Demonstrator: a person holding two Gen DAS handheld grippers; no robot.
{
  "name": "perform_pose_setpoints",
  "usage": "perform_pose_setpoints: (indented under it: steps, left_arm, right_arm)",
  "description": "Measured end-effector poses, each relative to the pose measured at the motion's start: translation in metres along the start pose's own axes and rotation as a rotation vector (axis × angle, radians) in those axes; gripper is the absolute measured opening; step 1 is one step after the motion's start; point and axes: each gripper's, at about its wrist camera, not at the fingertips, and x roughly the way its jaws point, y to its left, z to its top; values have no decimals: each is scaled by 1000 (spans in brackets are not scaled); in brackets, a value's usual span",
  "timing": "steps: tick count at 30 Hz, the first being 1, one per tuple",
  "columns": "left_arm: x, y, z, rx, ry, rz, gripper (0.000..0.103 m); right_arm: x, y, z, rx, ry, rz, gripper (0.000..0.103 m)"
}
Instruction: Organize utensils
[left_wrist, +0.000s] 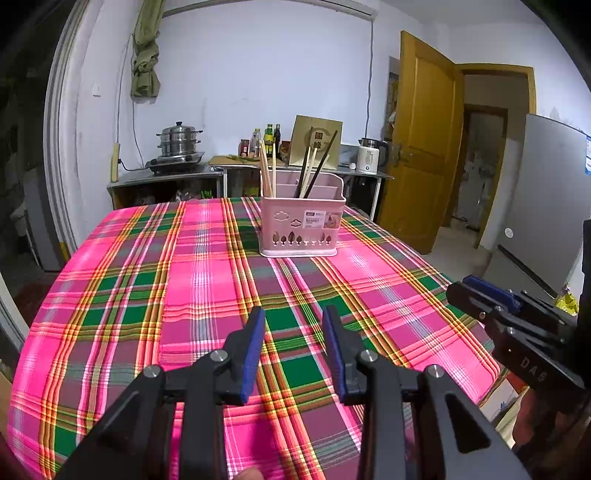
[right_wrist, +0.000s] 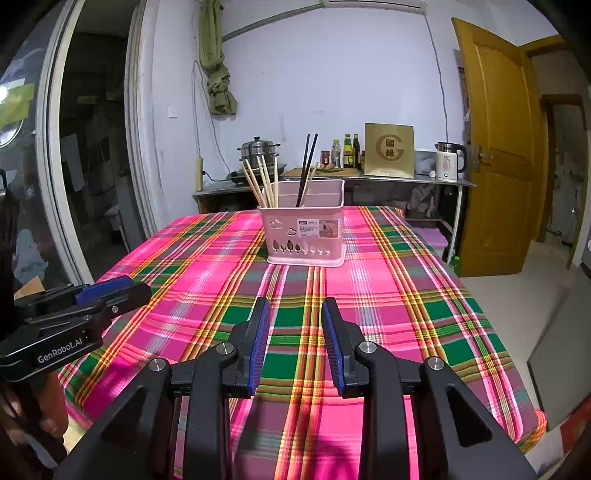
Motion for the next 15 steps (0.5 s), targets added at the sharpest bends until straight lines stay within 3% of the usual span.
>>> perform_pose_setpoints:
  steps: [15]
  left_arm:
    - [2,1,-3,-7,3,18,34]
  right_arm:
    - [3,4,2,-9,1,-1,30]
